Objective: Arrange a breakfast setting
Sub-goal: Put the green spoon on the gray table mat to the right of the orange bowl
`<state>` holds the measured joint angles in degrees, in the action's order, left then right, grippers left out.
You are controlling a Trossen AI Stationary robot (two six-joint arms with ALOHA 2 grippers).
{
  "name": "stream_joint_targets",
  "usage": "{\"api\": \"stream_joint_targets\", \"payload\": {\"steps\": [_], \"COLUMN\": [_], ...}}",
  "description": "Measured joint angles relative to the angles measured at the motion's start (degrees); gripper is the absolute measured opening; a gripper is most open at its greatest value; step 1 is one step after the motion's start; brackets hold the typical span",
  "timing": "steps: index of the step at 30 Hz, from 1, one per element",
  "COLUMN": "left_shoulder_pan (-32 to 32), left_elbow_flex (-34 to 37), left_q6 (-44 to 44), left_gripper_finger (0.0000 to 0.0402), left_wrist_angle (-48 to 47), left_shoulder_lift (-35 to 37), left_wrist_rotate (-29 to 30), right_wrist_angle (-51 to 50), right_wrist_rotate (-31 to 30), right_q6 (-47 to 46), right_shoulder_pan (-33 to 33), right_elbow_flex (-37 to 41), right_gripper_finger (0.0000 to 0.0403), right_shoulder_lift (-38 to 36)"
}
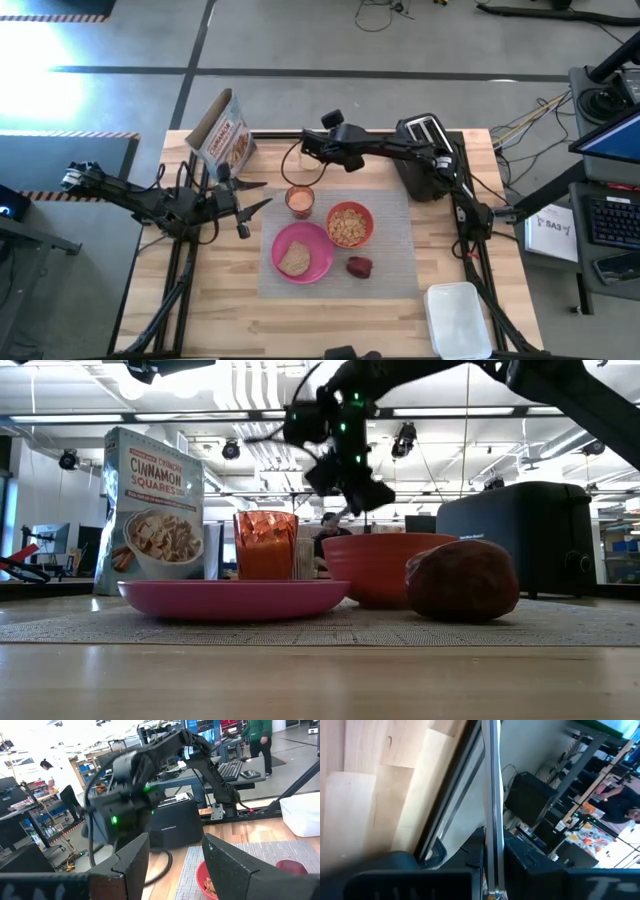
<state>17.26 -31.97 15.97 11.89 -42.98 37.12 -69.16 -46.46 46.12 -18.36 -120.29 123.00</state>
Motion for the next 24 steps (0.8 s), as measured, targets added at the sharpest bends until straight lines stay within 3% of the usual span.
{"api": "stream_joint_targets", "payload": {"steps": [14, 19, 24], "left_shoulder_pan": [0.01, 0.00, 0.00], "left_elbow_flex": [0.00, 0.00, 0.09], "left_q6": [0.00, 0.00, 0.00], "left_gripper_finger": [0.0168, 0.0168, 0.0168], "left_wrist_angle": [-0.01, -0.01, -0.05], "left_shoulder_lift": [0.00, 0.00, -0.02], "left_wrist_rotate": [0.00, 0.00, 0.00], "right_wrist_angle": [-17.02, -20.67, -20.78], "right_wrist_rotate": [-0.07, 1.20, 10.09], "right_q6": [-6.51, -17.95, -34.25], "right_shoulder_pan": [3.74, 5.82, 8.05], "right_elbow_flex": [-14.77, -14.36, -14.54], "right_gripper_finger": [0.0028, 0.0028, 0.0028], "right_shoulder_lift": [-0.26, -3.10, -8.21]}}
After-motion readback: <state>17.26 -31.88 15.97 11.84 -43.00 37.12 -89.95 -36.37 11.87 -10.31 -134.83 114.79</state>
